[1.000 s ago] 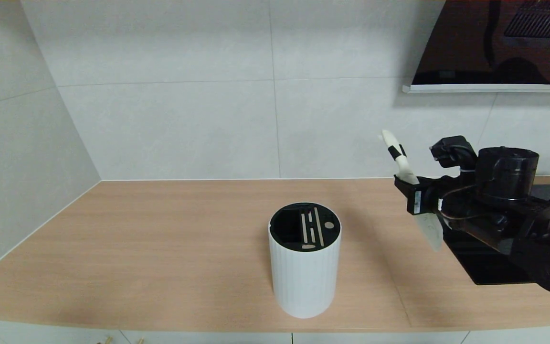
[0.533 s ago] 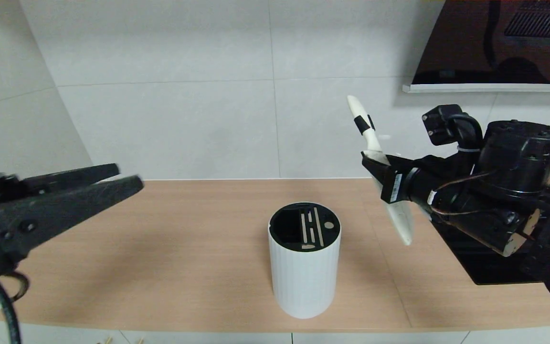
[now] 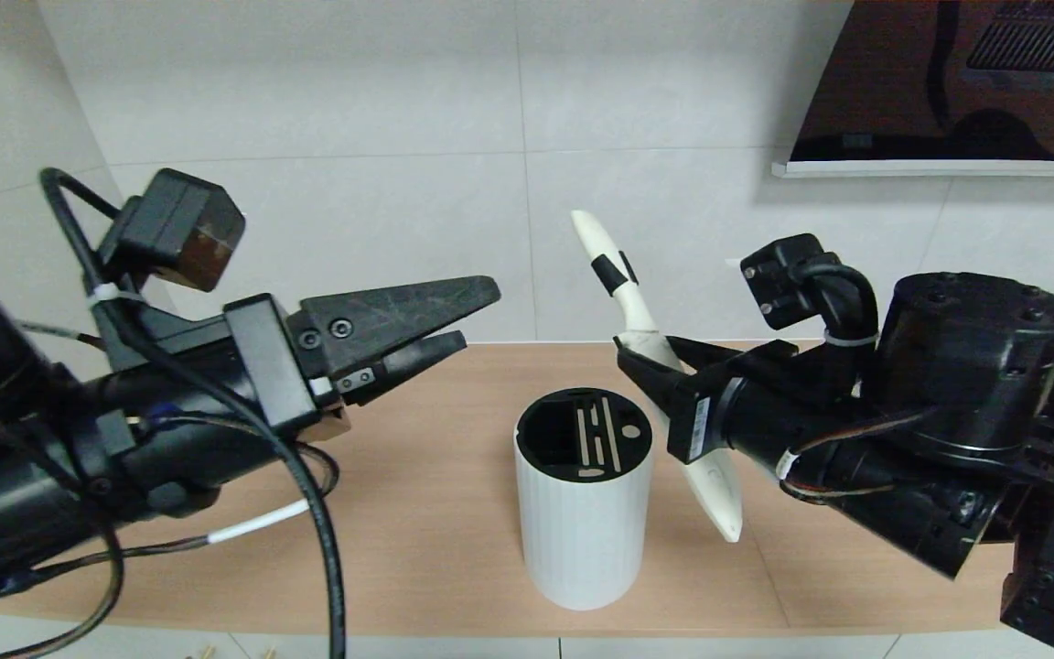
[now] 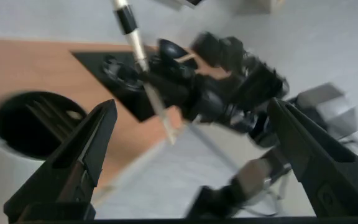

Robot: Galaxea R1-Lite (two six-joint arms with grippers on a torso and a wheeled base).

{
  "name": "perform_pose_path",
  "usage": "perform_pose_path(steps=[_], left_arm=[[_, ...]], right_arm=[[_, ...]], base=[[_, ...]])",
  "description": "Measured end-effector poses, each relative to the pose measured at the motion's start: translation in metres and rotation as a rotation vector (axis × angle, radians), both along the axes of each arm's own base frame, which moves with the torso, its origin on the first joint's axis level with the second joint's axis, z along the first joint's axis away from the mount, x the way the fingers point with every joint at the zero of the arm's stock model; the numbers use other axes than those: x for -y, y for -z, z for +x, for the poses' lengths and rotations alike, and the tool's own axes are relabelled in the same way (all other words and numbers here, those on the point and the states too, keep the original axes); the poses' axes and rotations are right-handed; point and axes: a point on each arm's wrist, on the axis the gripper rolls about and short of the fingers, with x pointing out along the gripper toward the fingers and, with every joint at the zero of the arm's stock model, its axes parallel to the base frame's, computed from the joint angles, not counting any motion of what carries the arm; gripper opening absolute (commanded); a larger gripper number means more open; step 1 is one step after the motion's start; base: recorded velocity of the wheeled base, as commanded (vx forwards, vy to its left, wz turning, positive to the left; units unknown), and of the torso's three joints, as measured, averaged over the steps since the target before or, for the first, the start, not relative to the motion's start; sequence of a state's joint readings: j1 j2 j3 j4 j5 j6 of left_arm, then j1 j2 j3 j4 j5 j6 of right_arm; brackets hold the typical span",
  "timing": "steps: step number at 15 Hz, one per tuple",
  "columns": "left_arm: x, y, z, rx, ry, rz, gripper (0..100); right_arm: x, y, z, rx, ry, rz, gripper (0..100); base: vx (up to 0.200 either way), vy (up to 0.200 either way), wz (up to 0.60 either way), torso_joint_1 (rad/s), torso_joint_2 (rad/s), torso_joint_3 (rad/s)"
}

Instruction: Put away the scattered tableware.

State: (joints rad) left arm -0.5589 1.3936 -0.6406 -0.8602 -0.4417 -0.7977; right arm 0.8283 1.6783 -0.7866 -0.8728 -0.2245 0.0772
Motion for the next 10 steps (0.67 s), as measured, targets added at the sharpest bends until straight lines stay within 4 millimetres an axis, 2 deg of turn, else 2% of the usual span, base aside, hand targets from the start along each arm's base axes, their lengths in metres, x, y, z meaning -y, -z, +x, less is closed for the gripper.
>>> perform_pose_path(steps=[5, 10], left_arm=[[0.036, 0.030, 0.026, -0.053, -0.131, -0.002, 100], [0.049, 0.043, 0.036, -0.084, -0.147, 0.023, 100]], right_arm=[[-0.020, 0.011, -0.011, -0.021, -0.035, -0.027, 0], [-0.030, 0.015, -0.025, -0.030, -0.081, -0.041, 0]], base=[[0.000, 0.000, 0.00, 0.000, 0.00, 0.000], [0.000, 0.000, 0.00, 0.000, 0.00, 0.000]])
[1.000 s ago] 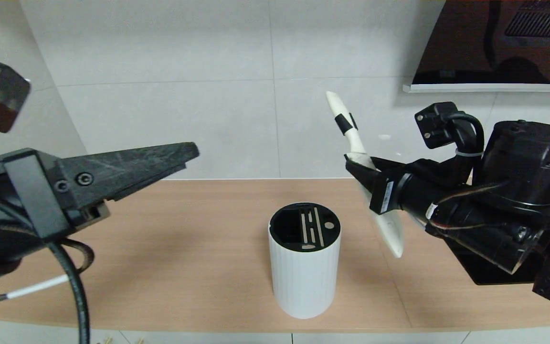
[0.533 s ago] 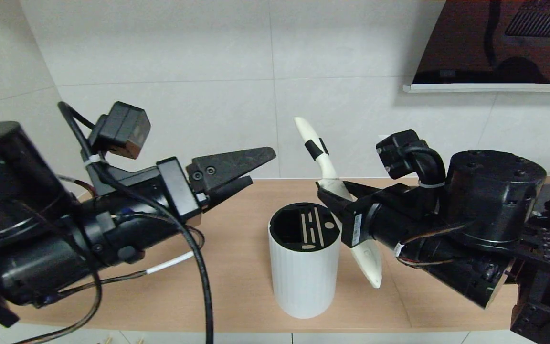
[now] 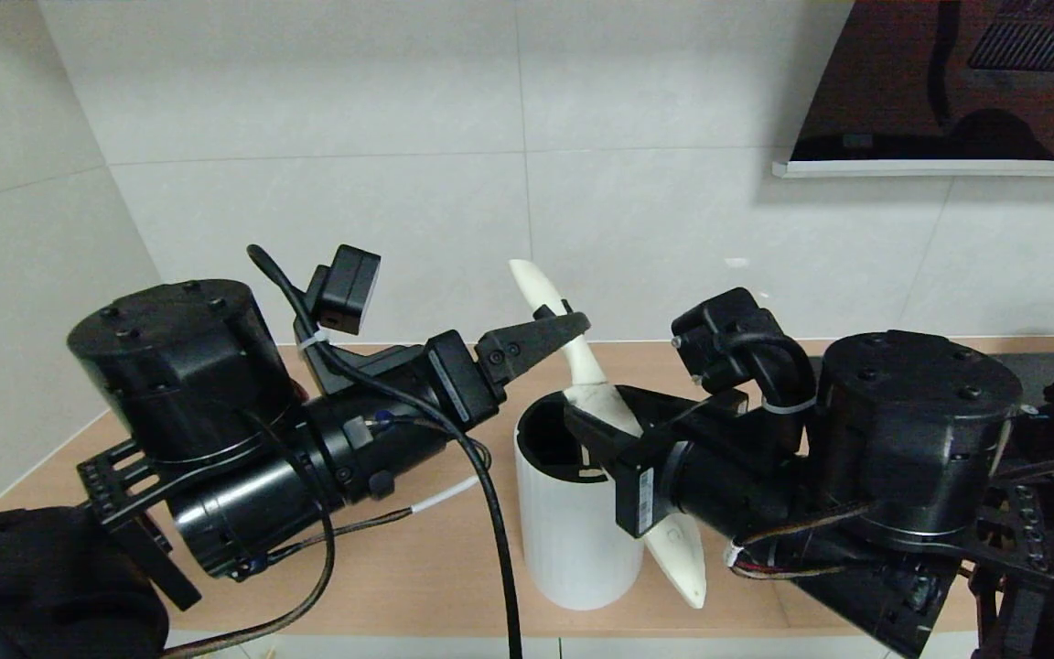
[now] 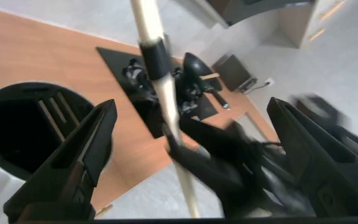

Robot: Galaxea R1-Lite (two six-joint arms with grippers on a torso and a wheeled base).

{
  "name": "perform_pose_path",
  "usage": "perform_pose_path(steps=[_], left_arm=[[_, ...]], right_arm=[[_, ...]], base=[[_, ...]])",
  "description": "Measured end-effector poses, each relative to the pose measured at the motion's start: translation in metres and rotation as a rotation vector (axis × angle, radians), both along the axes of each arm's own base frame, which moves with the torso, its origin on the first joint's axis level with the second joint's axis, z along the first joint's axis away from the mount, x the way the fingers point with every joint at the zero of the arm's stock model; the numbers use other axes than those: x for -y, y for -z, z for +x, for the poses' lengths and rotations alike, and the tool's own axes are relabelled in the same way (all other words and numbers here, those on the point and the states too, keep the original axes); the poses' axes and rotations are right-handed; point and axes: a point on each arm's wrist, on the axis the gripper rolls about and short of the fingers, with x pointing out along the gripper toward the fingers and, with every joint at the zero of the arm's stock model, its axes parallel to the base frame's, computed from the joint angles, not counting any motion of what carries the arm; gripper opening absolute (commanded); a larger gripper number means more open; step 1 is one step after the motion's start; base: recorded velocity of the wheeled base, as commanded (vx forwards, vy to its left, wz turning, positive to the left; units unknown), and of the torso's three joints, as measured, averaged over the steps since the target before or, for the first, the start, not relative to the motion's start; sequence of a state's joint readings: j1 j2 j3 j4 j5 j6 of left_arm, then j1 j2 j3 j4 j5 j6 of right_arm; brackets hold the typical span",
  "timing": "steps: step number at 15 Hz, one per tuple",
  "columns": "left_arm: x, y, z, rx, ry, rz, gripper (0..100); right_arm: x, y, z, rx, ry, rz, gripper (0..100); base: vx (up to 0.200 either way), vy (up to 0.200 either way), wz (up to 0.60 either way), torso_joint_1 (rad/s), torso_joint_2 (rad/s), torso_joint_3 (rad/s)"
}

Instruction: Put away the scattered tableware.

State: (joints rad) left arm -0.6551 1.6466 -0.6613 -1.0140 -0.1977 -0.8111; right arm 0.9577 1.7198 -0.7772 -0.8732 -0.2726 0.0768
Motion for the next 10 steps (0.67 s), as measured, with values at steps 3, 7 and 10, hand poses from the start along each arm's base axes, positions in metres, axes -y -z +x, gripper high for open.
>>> perform_pose_path(steps=[3, 7, 10], left_arm=[[0.002, 0.004, 0.003, -0.001, -0.006, 0.003, 100], [0.004, 0.009, 0.007, 0.009, -0.036, 0.033, 100], [0.004, 0.007, 0.008, 0.034, -0.040, 0.012, 100]], right_arm=[[-0.004, 0.002, -0.007, -0.004, -0.024, -0.006, 0], [-0.006, 0.005, -0.012, -0.010, -0.043, -0.016, 0], [-0.008, 0.007, -0.016, -0.014, -0.059, -0.023, 0]], base=[[0.000, 0.000, 0.00, 0.000, 0.00, 0.000], [0.000, 0.000, 0.00, 0.000, 0.00, 0.000], [0.000, 0.000, 0.00, 0.000, 0.00, 0.000]])
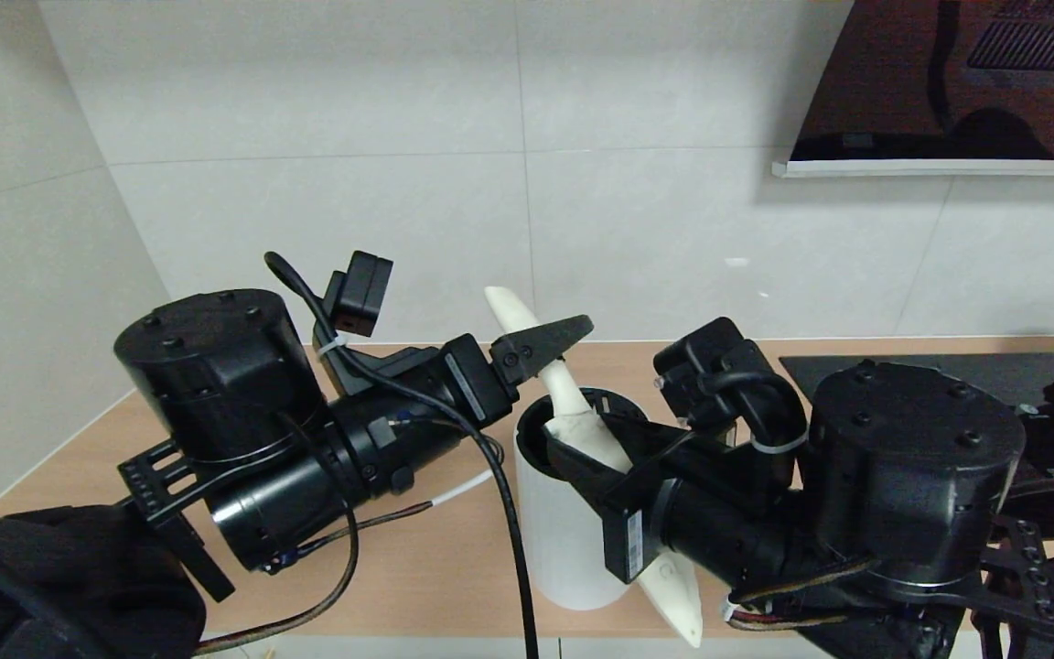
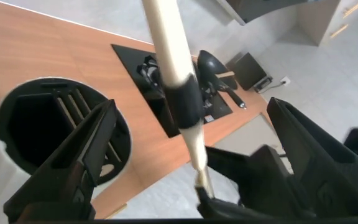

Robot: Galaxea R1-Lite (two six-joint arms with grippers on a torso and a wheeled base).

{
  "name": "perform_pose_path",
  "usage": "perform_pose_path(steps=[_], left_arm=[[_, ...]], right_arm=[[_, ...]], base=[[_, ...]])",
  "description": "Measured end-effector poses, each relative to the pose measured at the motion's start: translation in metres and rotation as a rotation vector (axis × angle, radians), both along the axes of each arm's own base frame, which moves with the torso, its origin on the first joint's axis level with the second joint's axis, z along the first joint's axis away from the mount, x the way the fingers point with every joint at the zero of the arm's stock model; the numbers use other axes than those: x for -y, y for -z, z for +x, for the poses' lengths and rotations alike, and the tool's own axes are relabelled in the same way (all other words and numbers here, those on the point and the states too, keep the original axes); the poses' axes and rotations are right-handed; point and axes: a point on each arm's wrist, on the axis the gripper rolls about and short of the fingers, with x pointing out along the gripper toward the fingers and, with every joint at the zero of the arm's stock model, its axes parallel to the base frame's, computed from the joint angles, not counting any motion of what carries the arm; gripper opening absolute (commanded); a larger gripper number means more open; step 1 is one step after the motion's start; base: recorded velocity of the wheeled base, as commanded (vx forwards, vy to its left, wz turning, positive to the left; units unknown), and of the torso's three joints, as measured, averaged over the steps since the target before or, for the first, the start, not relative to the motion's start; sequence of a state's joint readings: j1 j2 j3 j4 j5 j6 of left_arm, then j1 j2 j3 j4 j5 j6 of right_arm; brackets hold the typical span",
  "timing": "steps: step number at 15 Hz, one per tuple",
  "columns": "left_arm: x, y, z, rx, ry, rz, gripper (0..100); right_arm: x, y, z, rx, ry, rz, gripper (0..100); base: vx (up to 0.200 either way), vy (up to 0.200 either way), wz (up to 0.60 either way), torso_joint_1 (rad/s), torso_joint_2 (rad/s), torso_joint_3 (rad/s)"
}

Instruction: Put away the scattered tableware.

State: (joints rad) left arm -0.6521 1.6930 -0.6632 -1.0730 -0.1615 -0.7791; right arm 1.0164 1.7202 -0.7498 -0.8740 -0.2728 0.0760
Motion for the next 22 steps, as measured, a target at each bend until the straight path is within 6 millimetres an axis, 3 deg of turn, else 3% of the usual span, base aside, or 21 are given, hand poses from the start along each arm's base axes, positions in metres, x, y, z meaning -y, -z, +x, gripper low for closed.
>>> perform_pose_path(steps=[3, 4, 20, 21, 22], left_arm=[[0.0000, 0.0011, 0.0000, 0.006, 0.001, -0.006, 100], [0.0004, 0.0023, 0.0006, 0.003, 0.000, -0.004, 0], [0.0019, 0.0064, 0.0033, -0.009, -0.001, 0.004, 0], [0.0018, 0.0062, 0.0033, -0.008, -0.001, 0.004, 0], [0.0019, 0.0064, 0.0032, -0.009, -0.001, 0.007, 0]], right_arm=[[-0.0011, 0.0017, -0.0028, -0.003, -0.009, -0.006, 0], [-0.0012, 0.0015, -0.0031, -0.003, -0.010, -0.006, 0], [0.0004, 0.0005, -0.0013, -0.001, -0.002, -0.002, 0], [0.0006, 0.0007, -0.0014, -0.002, -0.001, -0.003, 100], [0.0005, 0.0004, -0.0013, 0.000, -0.001, 0.001, 100]], base=[[0.000, 0.000, 0.00, 0.000, 0.00, 0.000], [0.000, 0.000, 0.00, 0.000, 0.00, 0.000], [0.000, 0.000, 0.00, 0.000, 0.00, 0.000], [0.000, 0.000, 0.00, 0.000, 0.00, 0.000], [0.000, 0.000, 0.00, 0.000, 0.00, 0.000]])
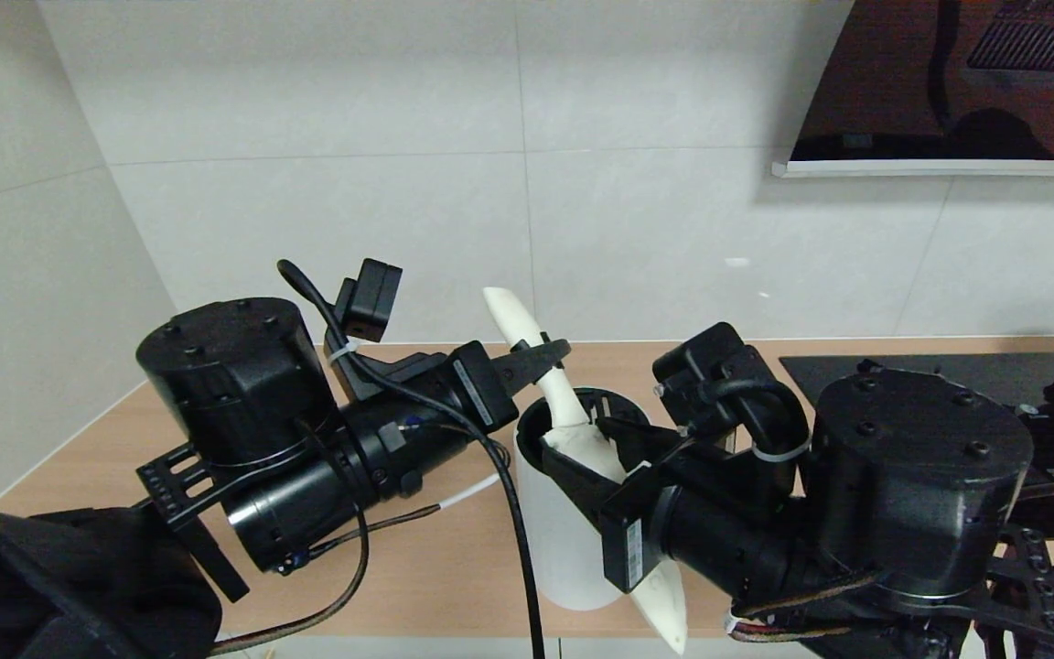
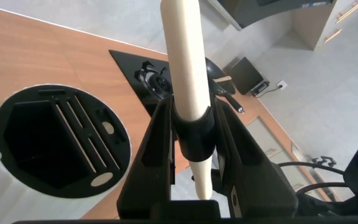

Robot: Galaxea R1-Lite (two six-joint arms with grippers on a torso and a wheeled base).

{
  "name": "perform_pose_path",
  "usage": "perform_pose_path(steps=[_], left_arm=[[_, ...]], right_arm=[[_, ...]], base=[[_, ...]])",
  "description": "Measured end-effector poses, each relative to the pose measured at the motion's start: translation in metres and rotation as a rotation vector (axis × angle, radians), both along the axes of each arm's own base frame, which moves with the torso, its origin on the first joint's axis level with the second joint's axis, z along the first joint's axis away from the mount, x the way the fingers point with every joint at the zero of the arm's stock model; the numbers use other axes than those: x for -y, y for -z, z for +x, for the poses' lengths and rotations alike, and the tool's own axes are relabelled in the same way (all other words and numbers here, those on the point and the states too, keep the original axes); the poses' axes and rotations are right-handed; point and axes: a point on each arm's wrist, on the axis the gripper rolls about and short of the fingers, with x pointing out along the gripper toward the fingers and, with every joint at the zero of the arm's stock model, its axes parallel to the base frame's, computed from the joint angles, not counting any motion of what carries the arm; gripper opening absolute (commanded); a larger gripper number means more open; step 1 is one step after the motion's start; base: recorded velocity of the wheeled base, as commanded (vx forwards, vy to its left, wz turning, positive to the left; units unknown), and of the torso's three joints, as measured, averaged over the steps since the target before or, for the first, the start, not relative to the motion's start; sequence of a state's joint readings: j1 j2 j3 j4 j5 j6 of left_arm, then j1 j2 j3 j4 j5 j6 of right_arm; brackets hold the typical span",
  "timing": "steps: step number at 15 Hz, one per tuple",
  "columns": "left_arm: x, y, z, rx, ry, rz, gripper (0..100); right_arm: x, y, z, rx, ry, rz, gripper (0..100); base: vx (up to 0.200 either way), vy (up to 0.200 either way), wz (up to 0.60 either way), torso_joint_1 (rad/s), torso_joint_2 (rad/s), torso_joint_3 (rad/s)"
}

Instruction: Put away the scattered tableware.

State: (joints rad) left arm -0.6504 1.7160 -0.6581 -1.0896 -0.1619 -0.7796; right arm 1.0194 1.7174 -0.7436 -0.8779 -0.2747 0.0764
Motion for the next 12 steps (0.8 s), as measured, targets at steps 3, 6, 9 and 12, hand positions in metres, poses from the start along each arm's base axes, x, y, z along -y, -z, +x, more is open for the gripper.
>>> perform_pose_path(steps=[3, 6, 9, 12], left_arm=[[-0.001, -0.003, -0.001, 0.010, -0.003, -0.008, 0], [-0.003, -0.010, -0.003, 0.022, -0.005, -0.015, 0], [-0.009, -0.022, -0.001, 0.005, -0.083, 0.008, 0], [-0.014, -0.053, 0.000, 0.033, -0.253, 0.080, 0]], right_arm=[[0.000, 0.000, 0.000, -0.001, -0.001, -0.002, 100], [0.007, -0.004, 0.005, 0.006, 0.023, 0.009, 100], [0.030, -0.015, 0.028, 0.028, 0.122, 0.039, 100], [0.068, -0.031, 0.059, 0.065, 0.254, 0.079, 100]], base=[[0.000, 0.000, 0.00, 0.000, 0.00, 0.000], [0.000, 0.000, 0.00, 0.000, 0.00, 0.000], [0.000, 0.000, 0.00, 0.000, 0.00, 0.000], [0.000, 0.000, 0.00, 0.000, 0.00, 0.000]])
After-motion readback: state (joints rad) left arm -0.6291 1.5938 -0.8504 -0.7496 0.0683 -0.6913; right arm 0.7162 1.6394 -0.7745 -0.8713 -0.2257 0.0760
